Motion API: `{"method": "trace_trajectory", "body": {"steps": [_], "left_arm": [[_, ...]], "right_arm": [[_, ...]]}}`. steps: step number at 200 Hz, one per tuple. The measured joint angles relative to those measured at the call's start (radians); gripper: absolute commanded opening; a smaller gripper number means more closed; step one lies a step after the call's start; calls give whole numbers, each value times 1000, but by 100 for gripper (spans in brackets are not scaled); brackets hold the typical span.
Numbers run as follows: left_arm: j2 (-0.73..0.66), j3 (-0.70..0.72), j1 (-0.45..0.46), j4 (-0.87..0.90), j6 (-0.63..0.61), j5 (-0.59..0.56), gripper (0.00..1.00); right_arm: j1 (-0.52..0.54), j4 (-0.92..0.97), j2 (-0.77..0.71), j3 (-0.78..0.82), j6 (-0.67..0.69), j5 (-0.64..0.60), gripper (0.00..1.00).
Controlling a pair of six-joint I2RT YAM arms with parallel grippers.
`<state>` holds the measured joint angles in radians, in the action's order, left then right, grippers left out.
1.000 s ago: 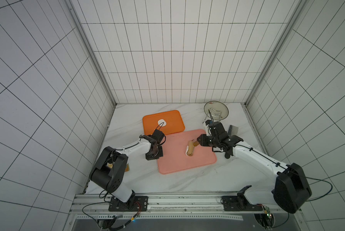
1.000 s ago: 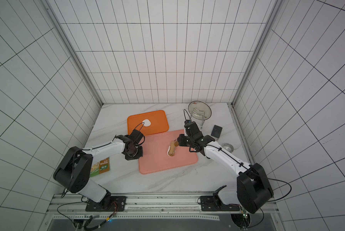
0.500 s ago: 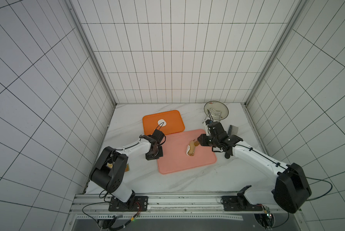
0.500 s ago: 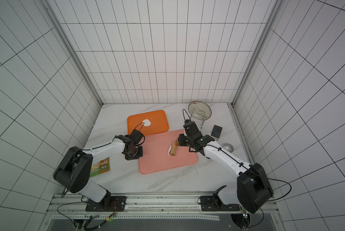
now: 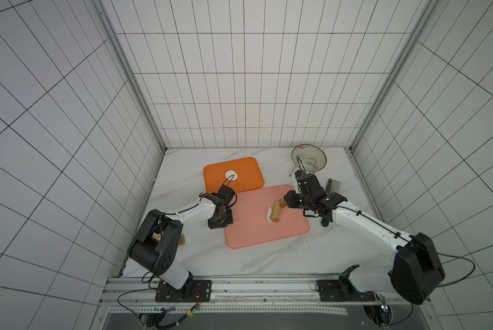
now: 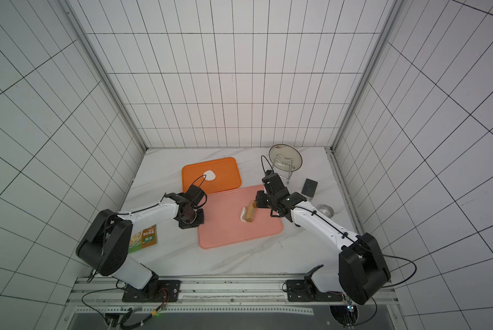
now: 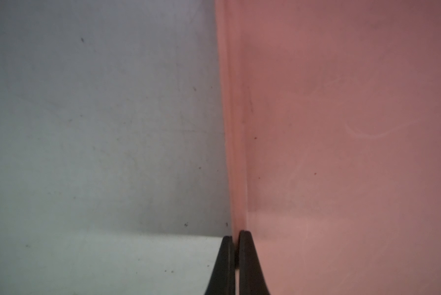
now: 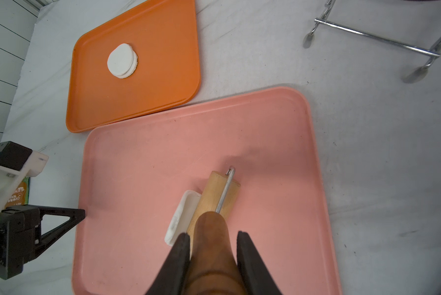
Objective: Roll out the dumpling wrappers from the dough
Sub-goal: Flatten out the dough on the work surface.
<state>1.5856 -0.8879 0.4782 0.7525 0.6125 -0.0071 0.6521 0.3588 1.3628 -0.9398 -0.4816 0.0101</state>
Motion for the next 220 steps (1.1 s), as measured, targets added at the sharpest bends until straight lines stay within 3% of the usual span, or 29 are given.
{"method": "trace_trajectory", "body": {"steps": [72, 123, 158, 220], "left_arm": [[-2, 2, 1, -2, 0, 0, 0], [-2, 2, 5, -2, 0, -5, 0], [-2, 2, 10, -2, 1, -12, 0], [-2, 3, 17, -3, 8, -19, 0]], "right_arm": [[0, 22, -10, -8, 18, -59, 0], [22, 181, -15, -91, 68, -127, 0], [22, 266, -15, -181, 85, -59, 0], [23, 206, -17, -231, 80, 61, 0]]}}
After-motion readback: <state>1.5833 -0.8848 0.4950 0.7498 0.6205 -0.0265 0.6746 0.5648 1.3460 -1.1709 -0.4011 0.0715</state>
